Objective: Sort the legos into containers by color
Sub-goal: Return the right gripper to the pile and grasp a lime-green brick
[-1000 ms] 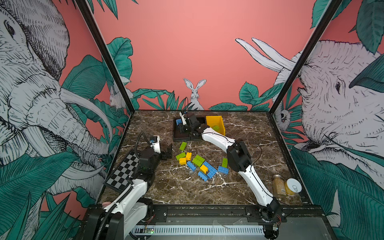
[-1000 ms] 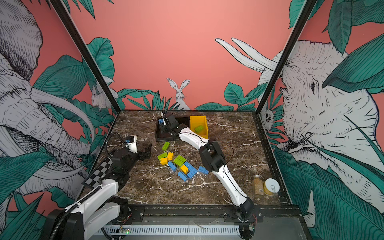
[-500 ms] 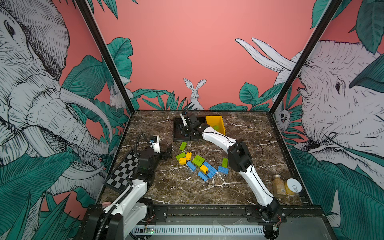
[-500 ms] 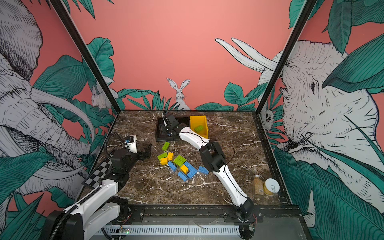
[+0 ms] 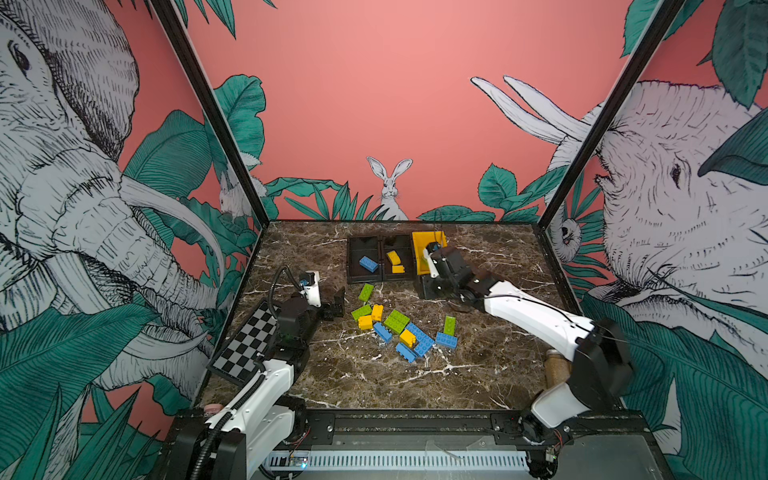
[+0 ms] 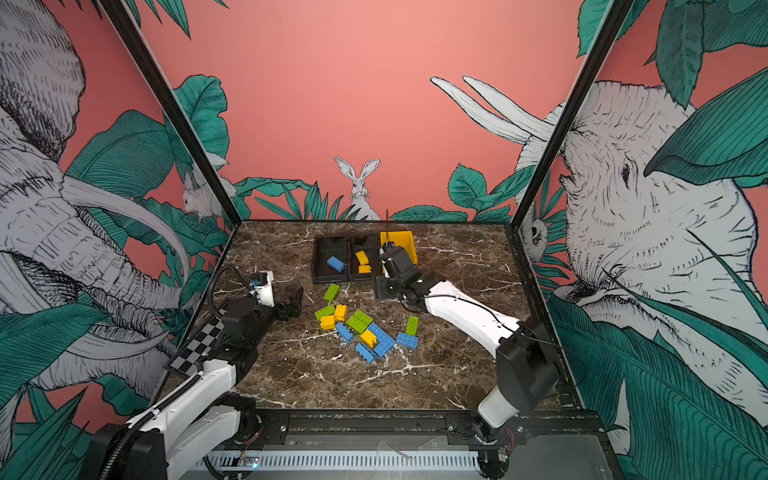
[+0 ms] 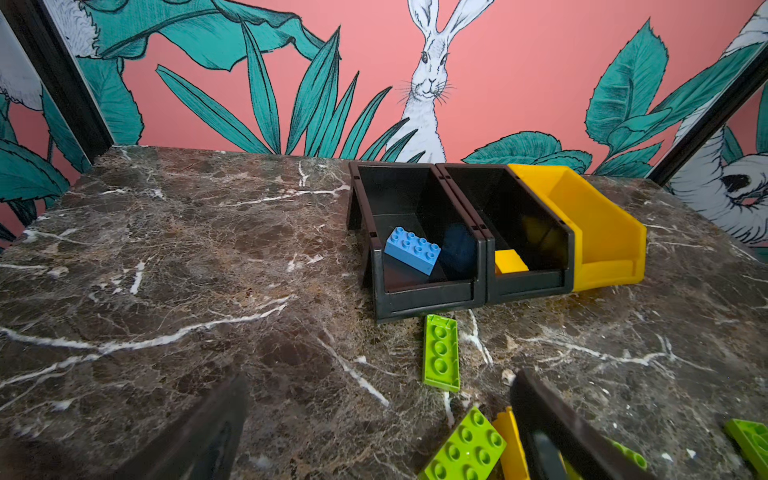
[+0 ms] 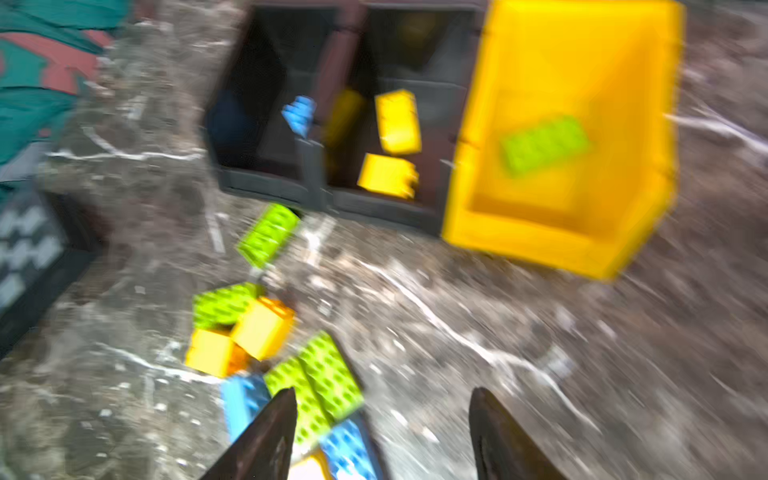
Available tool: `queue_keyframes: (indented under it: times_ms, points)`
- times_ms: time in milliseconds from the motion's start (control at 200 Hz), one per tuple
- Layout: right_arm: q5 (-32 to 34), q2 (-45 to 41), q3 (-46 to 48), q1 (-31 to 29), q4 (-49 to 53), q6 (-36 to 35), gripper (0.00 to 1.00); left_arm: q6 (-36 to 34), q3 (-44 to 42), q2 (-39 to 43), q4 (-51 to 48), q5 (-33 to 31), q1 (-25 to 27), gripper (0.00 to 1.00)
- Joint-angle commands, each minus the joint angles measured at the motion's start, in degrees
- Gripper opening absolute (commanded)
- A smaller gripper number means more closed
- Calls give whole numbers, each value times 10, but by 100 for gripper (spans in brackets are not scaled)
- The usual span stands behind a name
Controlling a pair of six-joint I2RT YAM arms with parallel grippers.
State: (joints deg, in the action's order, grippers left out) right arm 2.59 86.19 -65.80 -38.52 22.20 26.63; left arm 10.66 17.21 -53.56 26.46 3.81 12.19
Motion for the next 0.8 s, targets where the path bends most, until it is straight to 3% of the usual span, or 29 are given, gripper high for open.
queue_keyframes:
  times_ms: [0, 310, 795]
  points:
    - [27, -43, 56, 21, 70, 41, 66, -3, 8, -5, 6, 8, 1, 99]
    - [-7, -55, 159, 25, 57, 99, 65, -3, 15, -23, 6, 17, 2, 99]
    - [-4, 50, 125, 14, 34, 90, 64, -5, 11, -15, 5, 9, 2, 99]
